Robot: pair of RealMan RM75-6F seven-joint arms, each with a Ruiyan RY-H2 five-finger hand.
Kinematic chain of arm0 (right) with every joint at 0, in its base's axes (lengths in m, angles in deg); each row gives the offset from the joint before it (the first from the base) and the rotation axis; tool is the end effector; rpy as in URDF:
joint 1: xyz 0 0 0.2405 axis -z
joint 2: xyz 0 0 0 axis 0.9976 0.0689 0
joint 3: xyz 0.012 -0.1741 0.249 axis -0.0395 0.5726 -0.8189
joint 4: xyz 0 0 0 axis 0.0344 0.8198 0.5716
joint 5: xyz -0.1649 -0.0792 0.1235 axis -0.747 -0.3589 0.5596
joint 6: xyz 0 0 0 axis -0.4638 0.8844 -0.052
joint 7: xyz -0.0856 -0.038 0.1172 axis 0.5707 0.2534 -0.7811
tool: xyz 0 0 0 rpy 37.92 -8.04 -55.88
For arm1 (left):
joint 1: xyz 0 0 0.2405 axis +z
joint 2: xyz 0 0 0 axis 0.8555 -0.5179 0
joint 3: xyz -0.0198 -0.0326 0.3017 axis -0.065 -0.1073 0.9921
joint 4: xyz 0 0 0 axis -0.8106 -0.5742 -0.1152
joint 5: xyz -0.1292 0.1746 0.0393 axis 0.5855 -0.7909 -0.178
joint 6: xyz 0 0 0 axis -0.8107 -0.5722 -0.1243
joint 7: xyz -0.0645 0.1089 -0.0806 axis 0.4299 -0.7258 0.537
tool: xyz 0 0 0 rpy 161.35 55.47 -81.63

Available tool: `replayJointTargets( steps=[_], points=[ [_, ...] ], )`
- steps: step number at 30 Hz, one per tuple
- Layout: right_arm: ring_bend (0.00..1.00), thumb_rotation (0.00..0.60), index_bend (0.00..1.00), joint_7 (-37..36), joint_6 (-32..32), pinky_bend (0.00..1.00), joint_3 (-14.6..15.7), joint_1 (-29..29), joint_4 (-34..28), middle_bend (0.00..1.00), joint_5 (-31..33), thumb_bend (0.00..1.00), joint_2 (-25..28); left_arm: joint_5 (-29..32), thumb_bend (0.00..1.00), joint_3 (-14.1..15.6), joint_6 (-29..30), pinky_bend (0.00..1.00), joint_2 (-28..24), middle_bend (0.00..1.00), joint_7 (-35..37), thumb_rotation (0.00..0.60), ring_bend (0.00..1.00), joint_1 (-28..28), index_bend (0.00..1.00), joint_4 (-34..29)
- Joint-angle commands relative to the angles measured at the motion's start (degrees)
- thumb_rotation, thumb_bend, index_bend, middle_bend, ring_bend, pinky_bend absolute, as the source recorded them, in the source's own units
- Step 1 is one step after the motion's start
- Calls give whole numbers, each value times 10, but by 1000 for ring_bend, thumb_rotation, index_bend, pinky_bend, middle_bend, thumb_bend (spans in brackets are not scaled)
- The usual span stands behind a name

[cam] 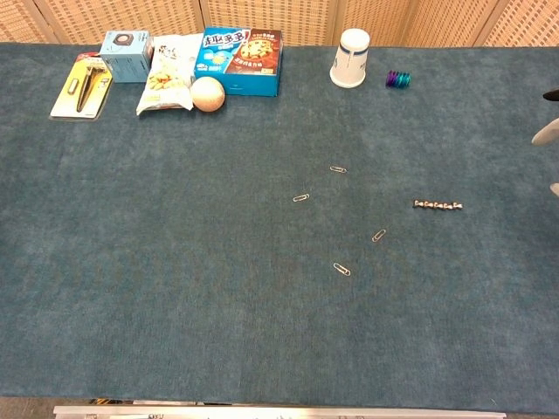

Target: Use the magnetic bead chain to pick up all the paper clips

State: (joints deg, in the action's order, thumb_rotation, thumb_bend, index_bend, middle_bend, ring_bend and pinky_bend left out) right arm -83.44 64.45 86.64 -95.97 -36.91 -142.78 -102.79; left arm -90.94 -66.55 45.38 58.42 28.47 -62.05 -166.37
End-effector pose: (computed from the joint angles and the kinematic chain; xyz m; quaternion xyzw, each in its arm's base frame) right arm -0.3415 -0.2018 0.1253 0.6841 -0.3625 0.3964 0.4935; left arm -0.3813 0.1714 0.1717 -0.6072 -0.3813 -0.3989 0.5716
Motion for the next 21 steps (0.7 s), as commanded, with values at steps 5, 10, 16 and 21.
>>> replayJointTargets(
  steps=[5,10,16,21],
  points=[
    [0,600,358,54,-46,100,-12,-17,-35,127,35,245,-13,-10,0,3,9,441,-5,440,14,600,328,3,512,1],
    [0,600,359,92,-82,100,-21,-28,-56,127,72,245,-24,-14,0,5,14,441,-7,440,24,600,328,4,512,5],
    [0,600,394,119,-115,100,-29,-40,-68,127,109,346,-34,-17,0,6,15,441,-8,440,33,600,328,5,512,9],
    [0,600,394,135,-139,100,-33,-49,-70,126,134,399,-43,-17,0,6,16,441,-9,440,40,600,328,5,512,11]
  ],
)
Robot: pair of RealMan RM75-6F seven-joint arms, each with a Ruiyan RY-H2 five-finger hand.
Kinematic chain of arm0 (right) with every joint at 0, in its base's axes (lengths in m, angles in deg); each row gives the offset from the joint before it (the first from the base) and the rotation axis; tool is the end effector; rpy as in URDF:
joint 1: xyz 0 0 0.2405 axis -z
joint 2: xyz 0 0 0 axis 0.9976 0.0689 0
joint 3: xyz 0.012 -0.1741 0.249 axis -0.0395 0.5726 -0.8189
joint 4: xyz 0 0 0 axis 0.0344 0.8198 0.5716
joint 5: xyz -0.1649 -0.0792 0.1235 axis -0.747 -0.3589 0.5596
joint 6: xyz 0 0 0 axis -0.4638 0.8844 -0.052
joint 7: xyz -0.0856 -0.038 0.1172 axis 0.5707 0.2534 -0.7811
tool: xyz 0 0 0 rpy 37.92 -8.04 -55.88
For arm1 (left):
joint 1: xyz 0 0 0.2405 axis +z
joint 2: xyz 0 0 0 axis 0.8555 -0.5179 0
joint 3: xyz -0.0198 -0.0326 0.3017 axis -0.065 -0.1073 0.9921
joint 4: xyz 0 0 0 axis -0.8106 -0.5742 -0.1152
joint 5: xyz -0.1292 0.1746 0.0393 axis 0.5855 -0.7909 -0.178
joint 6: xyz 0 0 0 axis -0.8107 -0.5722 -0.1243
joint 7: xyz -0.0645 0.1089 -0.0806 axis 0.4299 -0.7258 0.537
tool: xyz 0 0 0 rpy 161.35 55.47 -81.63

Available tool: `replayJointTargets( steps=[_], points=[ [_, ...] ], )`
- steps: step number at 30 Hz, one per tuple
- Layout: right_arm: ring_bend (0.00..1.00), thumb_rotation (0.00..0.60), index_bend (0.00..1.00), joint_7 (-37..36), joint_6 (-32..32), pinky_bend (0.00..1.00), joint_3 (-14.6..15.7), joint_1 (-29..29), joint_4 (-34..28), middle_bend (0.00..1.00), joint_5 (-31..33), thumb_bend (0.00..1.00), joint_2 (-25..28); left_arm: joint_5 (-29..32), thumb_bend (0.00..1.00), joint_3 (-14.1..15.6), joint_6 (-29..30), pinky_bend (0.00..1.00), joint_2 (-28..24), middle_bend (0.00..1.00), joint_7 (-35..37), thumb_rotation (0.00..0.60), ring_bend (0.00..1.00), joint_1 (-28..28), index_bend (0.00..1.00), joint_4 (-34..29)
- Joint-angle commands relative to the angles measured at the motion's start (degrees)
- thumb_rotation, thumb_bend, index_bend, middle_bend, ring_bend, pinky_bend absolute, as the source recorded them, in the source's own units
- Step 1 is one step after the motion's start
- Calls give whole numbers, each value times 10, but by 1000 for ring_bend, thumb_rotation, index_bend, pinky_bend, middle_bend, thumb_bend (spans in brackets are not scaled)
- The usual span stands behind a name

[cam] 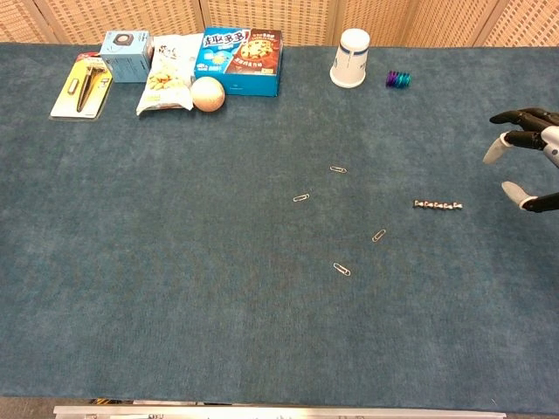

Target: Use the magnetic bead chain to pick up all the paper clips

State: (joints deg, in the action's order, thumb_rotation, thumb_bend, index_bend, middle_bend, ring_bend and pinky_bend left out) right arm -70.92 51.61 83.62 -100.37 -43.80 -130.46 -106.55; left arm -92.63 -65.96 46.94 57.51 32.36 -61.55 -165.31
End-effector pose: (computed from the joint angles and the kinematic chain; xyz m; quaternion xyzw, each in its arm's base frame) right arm -0.3227 -0.2317 0.0773 0.6934 -0.4133 0.3282 0.4906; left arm -0.3822 0.1657 0.1797 -0.6061 -0.3844 -0.4154 0.5589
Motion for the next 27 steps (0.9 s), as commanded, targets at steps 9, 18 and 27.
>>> replayJointTargets(
  steps=[9,18,27],
  points=[
    [0,600,394,54,-40,100,-11,-16,2,118,73,421,-27,-2,0,1,-1,441,-1,440,4,600,328,0,512,2],
    [0,600,394,107,-54,100,-18,-26,13,116,130,418,-53,-2,0,2,-2,441,-3,440,6,600,328,-1,512,2],
    [0,600,408,123,-51,100,-24,-33,31,115,155,407,-75,-4,0,3,1,441,-3,440,9,600,328,1,512,3]
  ],
)
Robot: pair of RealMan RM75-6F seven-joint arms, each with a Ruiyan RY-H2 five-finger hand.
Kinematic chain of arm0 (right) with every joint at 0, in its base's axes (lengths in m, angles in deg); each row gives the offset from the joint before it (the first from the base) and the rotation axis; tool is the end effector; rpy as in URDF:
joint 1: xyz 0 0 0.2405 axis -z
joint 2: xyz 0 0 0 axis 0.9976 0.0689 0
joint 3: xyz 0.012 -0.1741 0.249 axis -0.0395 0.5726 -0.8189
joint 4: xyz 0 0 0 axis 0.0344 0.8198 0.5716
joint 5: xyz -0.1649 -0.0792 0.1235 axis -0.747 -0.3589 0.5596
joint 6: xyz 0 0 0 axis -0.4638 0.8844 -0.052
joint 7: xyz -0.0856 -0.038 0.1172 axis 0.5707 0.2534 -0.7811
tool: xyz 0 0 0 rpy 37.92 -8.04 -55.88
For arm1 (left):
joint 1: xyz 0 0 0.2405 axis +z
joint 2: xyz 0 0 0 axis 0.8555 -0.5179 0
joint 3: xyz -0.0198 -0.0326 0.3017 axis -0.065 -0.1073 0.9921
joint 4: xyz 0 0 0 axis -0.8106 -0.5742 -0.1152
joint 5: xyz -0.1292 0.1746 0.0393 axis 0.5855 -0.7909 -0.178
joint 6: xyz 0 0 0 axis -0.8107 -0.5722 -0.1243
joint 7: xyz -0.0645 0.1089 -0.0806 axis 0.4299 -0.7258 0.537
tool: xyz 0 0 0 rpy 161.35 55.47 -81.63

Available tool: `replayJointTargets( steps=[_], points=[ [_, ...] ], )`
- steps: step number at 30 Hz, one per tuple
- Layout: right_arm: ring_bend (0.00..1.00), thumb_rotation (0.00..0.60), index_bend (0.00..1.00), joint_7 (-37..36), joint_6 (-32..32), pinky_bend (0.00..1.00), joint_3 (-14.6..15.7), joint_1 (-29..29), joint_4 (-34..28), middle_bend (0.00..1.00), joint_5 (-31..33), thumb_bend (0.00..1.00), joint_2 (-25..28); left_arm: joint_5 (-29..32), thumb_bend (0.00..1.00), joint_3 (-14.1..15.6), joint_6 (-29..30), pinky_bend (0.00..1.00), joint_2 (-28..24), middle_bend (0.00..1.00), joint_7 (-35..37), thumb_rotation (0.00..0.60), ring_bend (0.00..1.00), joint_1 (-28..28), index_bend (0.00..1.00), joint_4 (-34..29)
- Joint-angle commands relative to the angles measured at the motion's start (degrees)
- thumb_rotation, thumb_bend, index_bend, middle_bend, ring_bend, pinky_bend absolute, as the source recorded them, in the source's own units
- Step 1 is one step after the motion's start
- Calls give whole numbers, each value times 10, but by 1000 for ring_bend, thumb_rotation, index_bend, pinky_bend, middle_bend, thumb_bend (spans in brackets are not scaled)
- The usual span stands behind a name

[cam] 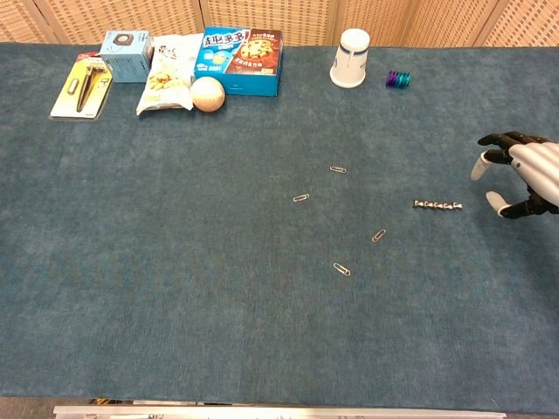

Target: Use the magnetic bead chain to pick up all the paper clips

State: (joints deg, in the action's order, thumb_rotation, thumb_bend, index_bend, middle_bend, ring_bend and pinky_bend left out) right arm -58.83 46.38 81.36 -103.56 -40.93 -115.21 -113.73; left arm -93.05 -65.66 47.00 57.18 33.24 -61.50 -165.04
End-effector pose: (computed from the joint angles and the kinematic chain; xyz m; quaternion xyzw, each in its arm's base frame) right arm -0.3338 -0.2540 0.0335 0.6835 -0.4444 0.2516 0.5215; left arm -0.3830 0.1642 0.1814 -0.6081 -0.3865 -0.4160 0.5548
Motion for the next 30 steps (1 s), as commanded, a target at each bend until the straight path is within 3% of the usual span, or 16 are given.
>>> replayJointTargets(
  steps=[1,16,30],
  points=[
    [0,600,425,3,2,100,-2,-2,4,115,4,399,-5,0,0,0,0,441,0,440,0,600,328,0,512,0],
    [0,600,454,11,-2,100,0,-11,15,109,18,234,-19,-1,0,1,1,441,-1,440,1,600,328,1,512,1],
    [0,600,454,48,-19,100,-5,-30,27,109,62,249,-38,-2,0,2,1,441,-1,440,2,600,328,1,512,1]
  ],
)
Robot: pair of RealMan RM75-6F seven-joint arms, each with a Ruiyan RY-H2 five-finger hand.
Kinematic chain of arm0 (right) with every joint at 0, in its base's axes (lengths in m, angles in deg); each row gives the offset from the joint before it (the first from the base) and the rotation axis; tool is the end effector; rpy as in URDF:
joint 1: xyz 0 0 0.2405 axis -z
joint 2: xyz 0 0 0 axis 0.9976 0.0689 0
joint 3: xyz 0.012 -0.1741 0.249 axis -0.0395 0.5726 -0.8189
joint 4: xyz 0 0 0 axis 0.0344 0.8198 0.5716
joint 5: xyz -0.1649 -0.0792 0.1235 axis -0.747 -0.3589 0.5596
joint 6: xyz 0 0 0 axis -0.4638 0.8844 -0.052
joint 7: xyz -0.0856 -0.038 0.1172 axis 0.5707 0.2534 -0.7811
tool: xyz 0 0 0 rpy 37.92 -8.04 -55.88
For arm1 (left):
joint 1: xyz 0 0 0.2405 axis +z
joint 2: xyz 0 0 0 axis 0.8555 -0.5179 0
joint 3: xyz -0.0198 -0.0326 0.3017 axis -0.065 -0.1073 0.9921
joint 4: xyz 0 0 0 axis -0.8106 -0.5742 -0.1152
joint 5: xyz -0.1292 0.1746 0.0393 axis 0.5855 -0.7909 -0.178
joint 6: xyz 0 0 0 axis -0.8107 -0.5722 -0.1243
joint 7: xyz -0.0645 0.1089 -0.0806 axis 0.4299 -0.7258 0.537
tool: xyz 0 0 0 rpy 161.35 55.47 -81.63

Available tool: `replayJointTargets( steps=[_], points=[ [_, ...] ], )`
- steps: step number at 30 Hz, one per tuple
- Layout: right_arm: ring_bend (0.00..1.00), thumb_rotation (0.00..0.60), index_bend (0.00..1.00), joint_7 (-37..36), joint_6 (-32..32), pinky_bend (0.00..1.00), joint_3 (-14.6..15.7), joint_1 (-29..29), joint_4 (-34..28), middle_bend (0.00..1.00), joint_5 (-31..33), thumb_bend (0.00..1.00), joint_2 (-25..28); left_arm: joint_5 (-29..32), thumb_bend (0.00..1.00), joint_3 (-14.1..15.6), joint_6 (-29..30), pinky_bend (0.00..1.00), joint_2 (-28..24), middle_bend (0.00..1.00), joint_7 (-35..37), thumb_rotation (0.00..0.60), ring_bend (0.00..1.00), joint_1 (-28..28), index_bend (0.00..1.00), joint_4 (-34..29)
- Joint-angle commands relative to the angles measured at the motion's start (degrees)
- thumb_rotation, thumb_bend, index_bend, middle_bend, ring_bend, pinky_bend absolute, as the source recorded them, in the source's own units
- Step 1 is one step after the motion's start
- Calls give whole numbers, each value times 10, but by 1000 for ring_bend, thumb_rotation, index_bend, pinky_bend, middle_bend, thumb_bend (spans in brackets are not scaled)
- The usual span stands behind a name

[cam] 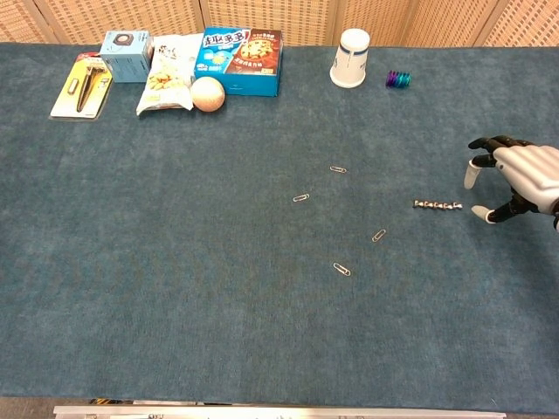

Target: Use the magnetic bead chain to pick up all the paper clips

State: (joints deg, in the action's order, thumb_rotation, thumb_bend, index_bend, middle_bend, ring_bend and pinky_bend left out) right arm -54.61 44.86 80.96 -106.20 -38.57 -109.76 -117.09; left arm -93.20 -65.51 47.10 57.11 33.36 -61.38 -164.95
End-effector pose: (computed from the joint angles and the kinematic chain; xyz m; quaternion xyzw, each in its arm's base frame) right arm -0.3326 -0.2679 0.0130 0.6877 -0.4470 0.2270 0.5251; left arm -0.3834 0.1628 0.1817 -0.6089 -0.3869 -0.4153 0.5542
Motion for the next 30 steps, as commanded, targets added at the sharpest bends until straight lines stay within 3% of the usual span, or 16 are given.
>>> replayJointTargets(
  steps=[1,30],
  points=[
    [0,600,453,9,-6,100,-2,-6,5,109,12,250,-6,0,0,0,0,441,0,440,1,600,328,0,512,0],
    [0,600,469,38,-26,100,3,-38,36,109,55,299,-40,1,0,0,2,441,-2,440,9,600,328,2,512,3]
  ],
)
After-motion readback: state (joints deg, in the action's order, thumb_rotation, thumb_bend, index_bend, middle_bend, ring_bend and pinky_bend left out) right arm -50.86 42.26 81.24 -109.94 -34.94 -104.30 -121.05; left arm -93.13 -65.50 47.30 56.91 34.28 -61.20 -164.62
